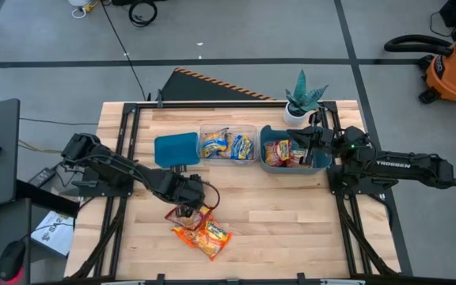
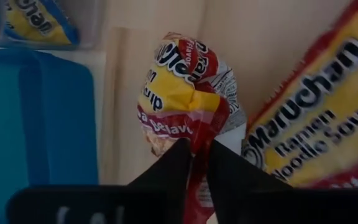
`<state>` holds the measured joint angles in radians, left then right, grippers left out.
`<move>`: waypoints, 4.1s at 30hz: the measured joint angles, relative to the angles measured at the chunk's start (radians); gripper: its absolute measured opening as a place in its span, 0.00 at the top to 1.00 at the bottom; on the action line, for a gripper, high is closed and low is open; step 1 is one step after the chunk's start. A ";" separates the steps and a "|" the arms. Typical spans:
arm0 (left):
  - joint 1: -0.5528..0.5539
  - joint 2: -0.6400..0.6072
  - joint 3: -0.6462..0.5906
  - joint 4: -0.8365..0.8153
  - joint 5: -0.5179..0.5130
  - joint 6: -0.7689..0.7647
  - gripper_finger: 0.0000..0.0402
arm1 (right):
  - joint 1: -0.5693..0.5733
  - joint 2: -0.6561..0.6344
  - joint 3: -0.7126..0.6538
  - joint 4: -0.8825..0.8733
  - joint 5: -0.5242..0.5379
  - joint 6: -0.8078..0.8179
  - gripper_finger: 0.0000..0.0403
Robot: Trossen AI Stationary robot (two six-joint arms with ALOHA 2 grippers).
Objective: Sort Maruchan noodles
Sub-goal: Put the top red noddle pack into the dark blue bin, then put the red noddle pack into the dark blue bin
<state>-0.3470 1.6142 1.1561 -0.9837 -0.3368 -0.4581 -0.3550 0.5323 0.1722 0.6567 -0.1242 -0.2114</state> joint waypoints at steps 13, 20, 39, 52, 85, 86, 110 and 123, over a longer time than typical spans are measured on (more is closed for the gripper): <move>0.100 0.000 0.147 0.029 0.140 0.101 0.98 | 0.000 0.000 0.000 -0.006 0.000 0.027 0.98; 0.177 0.000 0.297 0.067 0.119 0.364 0.98 | 0.002 0.028 0.000 -0.083 0.000 0.116 0.98; 0.513 0.044 0.310 0.597 0.707 0.813 0.98 | 0.053 -0.072 0.016 -0.444 0.152 0.509 0.97; 0.697 0.083 0.309 0.831 0.835 1.070 0.98 | 0.057 -0.308 0.034 -0.563 0.344 0.174 0.97; 0.710 0.518 0.563 1.365 0.912 0.573 0.98 | -0.127 -0.158 0.226 -0.390 0.556 0.209 0.98; 0.710 0.546 0.585 1.353 0.909 0.578 0.98 | -0.127 -0.154 0.245 -0.392 0.557 0.207 0.98; 0.671 0.692 0.722 1.184 1.227 0.351 0.61 | -0.127 -0.169 0.317 -0.623 0.630 0.073 0.97; 0.574 0.549 0.776 0.564 0.958 0.651 0.63 | -0.098 -0.180 0.317 -0.658 0.099 0.440 0.97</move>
<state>0.2267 2.1634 1.9319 -0.4200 0.6213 0.1926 -0.4531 0.3526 0.4892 -0.0016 -0.0250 0.2285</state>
